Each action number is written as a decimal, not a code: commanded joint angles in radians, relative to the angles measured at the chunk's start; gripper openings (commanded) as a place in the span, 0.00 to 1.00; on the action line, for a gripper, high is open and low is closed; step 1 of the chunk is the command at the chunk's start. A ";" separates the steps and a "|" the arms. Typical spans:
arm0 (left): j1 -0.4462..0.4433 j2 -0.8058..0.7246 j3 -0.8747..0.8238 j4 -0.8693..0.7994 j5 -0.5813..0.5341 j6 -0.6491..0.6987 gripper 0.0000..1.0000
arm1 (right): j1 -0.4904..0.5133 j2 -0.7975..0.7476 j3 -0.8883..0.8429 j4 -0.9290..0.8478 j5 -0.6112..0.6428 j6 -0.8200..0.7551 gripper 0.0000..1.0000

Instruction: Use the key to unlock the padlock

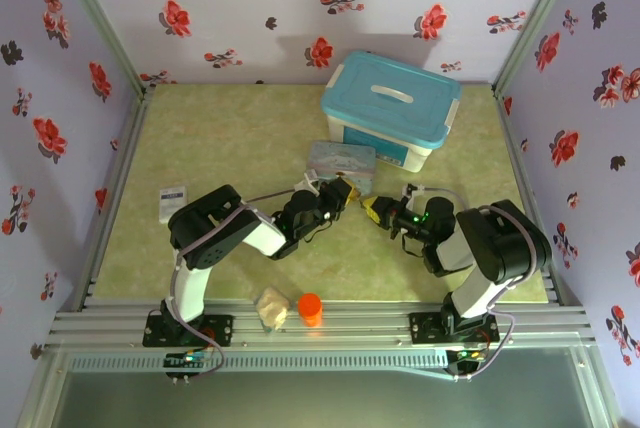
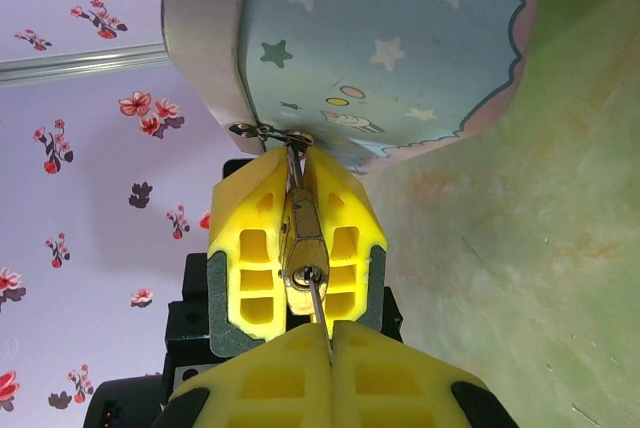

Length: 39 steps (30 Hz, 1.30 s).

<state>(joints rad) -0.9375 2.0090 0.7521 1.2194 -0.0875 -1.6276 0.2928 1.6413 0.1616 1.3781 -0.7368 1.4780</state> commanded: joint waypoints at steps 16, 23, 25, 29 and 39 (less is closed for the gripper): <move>-0.020 -0.004 0.023 0.094 0.084 0.005 0.00 | -0.023 -0.021 0.019 0.006 -0.005 0.009 0.00; -0.021 0.017 0.075 0.095 0.146 0.015 0.00 | -0.008 -0.018 0.024 0.007 -0.009 0.018 0.00; -0.021 0.005 0.071 0.093 0.160 0.035 0.00 | -0.024 -0.020 0.023 0.007 -0.018 0.018 0.00; -0.024 -0.010 0.041 0.094 0.179 0.046 0.00 | -0.064 -0.017 0.024 0.007 -0.038 0.025 0.00; -0.034 0.014 0.053 0.097 0.198 0.029 0.00 | -0.059 -0.002 0.023 0.007 -0.024 0.021 0.00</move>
<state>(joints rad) -0.9344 2.0262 0.7815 1.2266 -0.0292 -1.6161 0.2398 1.6215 0.1619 1.3613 -0.7940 1.4971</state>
